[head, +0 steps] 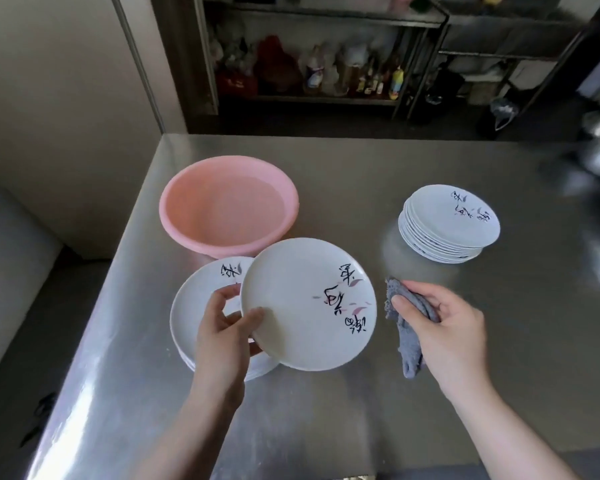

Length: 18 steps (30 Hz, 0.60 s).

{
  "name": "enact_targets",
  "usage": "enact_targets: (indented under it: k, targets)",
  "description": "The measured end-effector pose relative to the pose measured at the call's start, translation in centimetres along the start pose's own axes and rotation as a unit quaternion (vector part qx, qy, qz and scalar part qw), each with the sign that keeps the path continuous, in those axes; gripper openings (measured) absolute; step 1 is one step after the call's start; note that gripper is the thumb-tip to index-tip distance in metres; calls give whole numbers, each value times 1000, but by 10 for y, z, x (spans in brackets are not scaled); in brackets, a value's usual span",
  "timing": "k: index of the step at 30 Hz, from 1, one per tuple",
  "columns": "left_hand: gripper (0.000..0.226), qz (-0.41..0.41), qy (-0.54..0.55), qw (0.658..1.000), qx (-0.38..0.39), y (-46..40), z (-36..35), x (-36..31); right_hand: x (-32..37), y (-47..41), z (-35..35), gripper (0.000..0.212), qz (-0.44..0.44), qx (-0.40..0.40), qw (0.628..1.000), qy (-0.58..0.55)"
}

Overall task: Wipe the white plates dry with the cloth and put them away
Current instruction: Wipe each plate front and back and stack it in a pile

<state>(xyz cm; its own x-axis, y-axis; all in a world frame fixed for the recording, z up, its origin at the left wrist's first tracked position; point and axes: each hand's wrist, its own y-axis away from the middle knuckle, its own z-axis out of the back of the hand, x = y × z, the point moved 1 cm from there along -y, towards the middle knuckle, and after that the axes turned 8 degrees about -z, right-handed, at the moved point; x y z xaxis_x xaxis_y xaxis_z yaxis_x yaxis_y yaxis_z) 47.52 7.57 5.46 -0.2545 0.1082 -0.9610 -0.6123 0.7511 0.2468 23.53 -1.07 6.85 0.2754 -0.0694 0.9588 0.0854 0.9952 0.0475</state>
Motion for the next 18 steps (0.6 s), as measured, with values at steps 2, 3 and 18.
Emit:
enact_targets:
  k: [2,3,18]
  targets:
    - [33,10,-5,1000,23,8,-28,11,-4,-8,25,29,8,-21,1000,-9]
    - [32,14,-12,999,33,13,-44,19,-7,-13,37,30,9,-30,999,-12]
    - [28,98,-75,992,-7,79,-263,146,-96,-121,213,32,9,45,999,13]
